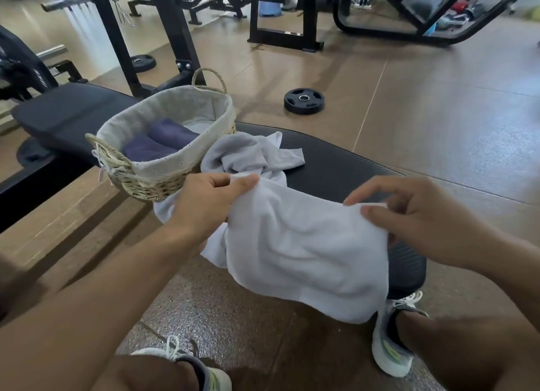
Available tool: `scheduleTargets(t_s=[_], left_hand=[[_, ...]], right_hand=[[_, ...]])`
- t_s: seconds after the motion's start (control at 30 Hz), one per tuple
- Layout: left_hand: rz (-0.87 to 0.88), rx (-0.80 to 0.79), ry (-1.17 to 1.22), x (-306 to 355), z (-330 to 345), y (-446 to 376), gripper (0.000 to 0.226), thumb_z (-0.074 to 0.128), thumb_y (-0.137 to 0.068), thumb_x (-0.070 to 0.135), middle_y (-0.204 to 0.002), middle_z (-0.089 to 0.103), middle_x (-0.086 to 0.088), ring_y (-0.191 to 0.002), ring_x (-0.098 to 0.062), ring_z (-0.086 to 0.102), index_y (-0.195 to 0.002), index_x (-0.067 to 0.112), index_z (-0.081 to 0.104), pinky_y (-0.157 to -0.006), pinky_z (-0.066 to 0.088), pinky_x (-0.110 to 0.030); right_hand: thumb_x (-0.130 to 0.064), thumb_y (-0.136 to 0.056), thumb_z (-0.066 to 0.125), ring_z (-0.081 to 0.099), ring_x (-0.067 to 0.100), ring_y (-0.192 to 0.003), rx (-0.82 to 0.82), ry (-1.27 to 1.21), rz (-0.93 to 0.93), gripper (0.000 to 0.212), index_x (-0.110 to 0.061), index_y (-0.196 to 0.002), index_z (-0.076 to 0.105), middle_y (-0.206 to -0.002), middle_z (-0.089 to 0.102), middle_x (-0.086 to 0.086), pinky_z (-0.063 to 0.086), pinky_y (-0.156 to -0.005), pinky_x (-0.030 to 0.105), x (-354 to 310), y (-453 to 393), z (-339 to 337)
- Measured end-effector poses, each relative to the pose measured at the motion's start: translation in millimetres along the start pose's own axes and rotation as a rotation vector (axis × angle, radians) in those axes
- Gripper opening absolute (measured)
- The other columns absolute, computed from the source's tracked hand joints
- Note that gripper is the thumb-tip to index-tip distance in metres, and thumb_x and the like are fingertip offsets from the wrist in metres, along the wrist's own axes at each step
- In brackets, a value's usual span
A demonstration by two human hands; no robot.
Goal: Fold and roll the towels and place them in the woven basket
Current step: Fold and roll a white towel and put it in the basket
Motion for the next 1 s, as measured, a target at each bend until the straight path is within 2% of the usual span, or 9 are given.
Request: scheduleTargets(t_s=[0.07, 0.2, 0.3, 0.43, 0.6, 0.7, 0.73, 0.83, 1.0], left_hand=[[0.009, -0.015, -0.006, 2.1, 5.7, 2.8, 0.035, 0.080, -0.080, 0.040, -0.095, 0.075, -0.024, -0.097, -0.045, 0.068, -0.084, 0.006, 0.079, -0.082, 0.055, -0.065], [0.036, -0.060, -0.014, 2.5, 15.3, 5.8, 0.026, 0.077, -0.084, 0.036, -0.085, 0.077, -0.013, -0.088, -0.034, 0.074, -0.079, 0.010, 0.079, -0.079, 0.060, -0.054], [0.034, -0.160, -0.020, 0.7, 22.2, 8.3, 0.018, 0.069, -0.091, 0.028, -0.084, 0.079, -0.002, -0.079, -0.015, 0.075, -0.085, 0.015, 0.080, -0.071, 0.061, -0.035], [0.019, -0.331, -0.040, 2.0, 28.6, 16.8, 0.023, 0.061, -0.097, 0.025, -0.090, 0.079, -0.005, -0.081, -0.017, 0.074, -0.098, 0.011, 0.079, -0.070, 0.059, -0.026], [0.039, -0.475, -0.040, 6.3, 34.1, 30.7, 0.025, 0.057, -0.099, 0.026, -0.096, 0.079, -0.008, -0.090, -0.022, 0.075, -0.105, 0.015, 0.079, -0.078, 0.060, -0.031], [0.022, -0.537, -0.033, 8.0, 34.9, 35.9, 0.028, 0.057, -0.100, 0.033, -0.102, 0.078, -0.012, -0.097, -0.030, 0.074, -0.111, 0.018, 0.078, -0.086, 0.054, -0.060], [0.020, -0.553, -0.028, 8.7, 35.4, 37.7, 0.029, 0.057, -0.099, 0.034, -0.102, 0.078, -0.012, -0.097, -0.032, 0.074, -0.112, 0.018, 0.077, -0.088, 0.052, -0.063], [0.035, -0.566, -0.003, 9.7, 37.0, 41.3, 0.030, 0.050, -0.102, 0.024, -0.102, 0.078, -0.009, -0.097, -0.023, 0.075, -0.116, 0.013, 0.075, -0.085, 0.061, -0.038], [0.047, -0.577, 0.032, 9.5, 41.1, 46.1, 0.032, 0.047, -0.103, 0.021, -0.101, 0.078, -0.008, -0.095, -0.018, 0.075, -0.117, 0.009, 0.073, -0.078, 0.058, -0.024]], right_hand=[[-0.020, -0.097, 0.065, 0.061, 0.009, -0.052, -0.117, -0.065, -0.045, 0.023, -0.039, -0.093, 0.077, -0.055, 0.060, 0.005, 0.058, -0.061, 0.026, -5.2, 2.2, 7.1], [-0.024, -0.090, 0.072, 0.075, 0.019, -0.074, -0.279, -0.187, -0.080, 0.012, -0.034, -0.096, 0.076, -0.081, 0.077, 0.001, 0.061, -0.075, 0.031, -14.2, 4.4, 17.5], [-0.022, -0.091, 0.075, 0.074, 0.027, -0.091, -0.376, -0.133, -0.093, 0.028, -0.038, -0.113, 0.070, -0.102, 0.077, -0.002, 0.058, -0.090, 0.051, -13.8, 3.6, 22.4], [-0.017, -0.101, 0.059, 0.073, 0.004, -0.094, -0.282, -0.027, -0.143, 0.029, -0.039, -0.118, 0.069, -0.098, 0.075, -0.016, 0.059, -0.081, 0.033, -16.1, 1.6, 28.0], [-0.032, -0.094, 0.066, 0.072, 0.006, -0.069, -0.075, 0.015, -0.180, 0.015, -0.037, -0.103, 0.077, -0.080, 0.074, -0.018, 0.057, -0.068, 0.024, -17.0, -4.6, 28.0], [-0.042, -0.085, 0.074, 0.062, 0.007, -0.057, 0.015, 0.042, -0.154, 0.007, -0.039, -0.091, 0.078, -0.064, 0.067, -0.018, 0.045, -0.056, 0.016, -15.5, -6.5, 26.6], [-0.043, -0.083, 0.075, 0.059, 0.006, -0.057, 0.034, 0.047, -0.144, 0.006, -0.039, -0.087, 0.077, -0.063, 0.066, -0.017, 0.043, -0.056, 0.014, -15.2, -6.5, 26.4], [-0.045, -0.081, 0.078, 0.057, 0.005, -0.059, 0.075, 0.066, -0.139, 0.007, -0.038, -0.083, 0.077, -0.067, 0.067, -0.015, 0.041, -0.057, 0.011, -13.1, -7.2, 26.9], [-0.048, -0.079, 0.077, 0.060, 0.008, -0.064, 0.079, 0.086, -0.165, 0.010, -0.039, -0.083, 0.077, -0.070, 0.068, -0.014, 0.043, -0.058, 0.012, -12.8, -6.9, 26.6]])
Point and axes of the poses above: each hand's wrist, its own y-axis away from the middle knuckle, its own z-axis out of the palm, x = y × z, the point moved 1 cm from there along -y, towards the middle knuckle
